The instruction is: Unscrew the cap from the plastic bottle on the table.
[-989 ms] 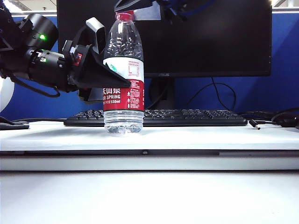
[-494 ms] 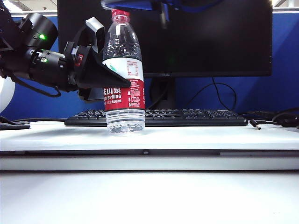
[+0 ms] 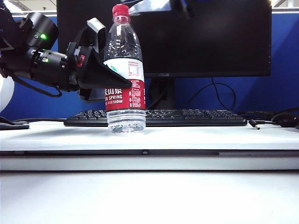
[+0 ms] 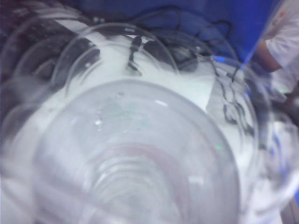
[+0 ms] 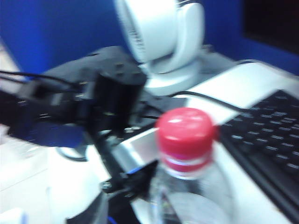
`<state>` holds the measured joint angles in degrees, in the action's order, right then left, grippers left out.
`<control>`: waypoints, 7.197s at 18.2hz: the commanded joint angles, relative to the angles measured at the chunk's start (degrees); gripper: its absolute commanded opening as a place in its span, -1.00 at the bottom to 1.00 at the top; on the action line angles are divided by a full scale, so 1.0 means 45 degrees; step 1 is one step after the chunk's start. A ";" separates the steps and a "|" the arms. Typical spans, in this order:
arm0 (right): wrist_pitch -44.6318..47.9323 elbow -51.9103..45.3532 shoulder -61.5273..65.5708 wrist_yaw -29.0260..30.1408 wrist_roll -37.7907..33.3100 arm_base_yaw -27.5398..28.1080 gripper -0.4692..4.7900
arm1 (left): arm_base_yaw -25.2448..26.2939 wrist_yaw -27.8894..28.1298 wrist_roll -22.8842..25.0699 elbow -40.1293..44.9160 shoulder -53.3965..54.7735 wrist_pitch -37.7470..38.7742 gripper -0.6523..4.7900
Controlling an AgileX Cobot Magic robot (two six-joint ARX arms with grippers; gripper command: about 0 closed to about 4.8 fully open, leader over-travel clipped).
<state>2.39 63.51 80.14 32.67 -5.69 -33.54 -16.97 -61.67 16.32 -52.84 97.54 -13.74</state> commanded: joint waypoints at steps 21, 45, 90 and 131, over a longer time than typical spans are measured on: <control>0.2302 0.0019 0.0729 -1.1638 -0.0461 -0.4061 0.43 | 0.0010 0.0777 0.1277 -0.0039 0.0646 -0.0126 0.22; 0.2909 0.0024 0.1107 -1.1803 -0.0631 -0.3730 -0.36 | 0.0005 0.0505 0.1229 -0.0039 0.0646 -0.0107 0.22; 0.0049 0.0015 -0.1287 -1.2488 -0.0311 -0.4226 0.69 | 0.0005 0.0559 0.1234 -0.0039 0.0646 -0.0155 0.22; 0.1307 -1.3367 -1.7588 -0.7567 0.2268 -0.3594 -0.84 | 0.0010 0.1443 0.1234 -0.0044 0.0646 -0.0306 0.22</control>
<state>5.54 3.88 0.99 -1.39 4.21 -49.74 -17.04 -57.36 22.02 -53.34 100.01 -17.54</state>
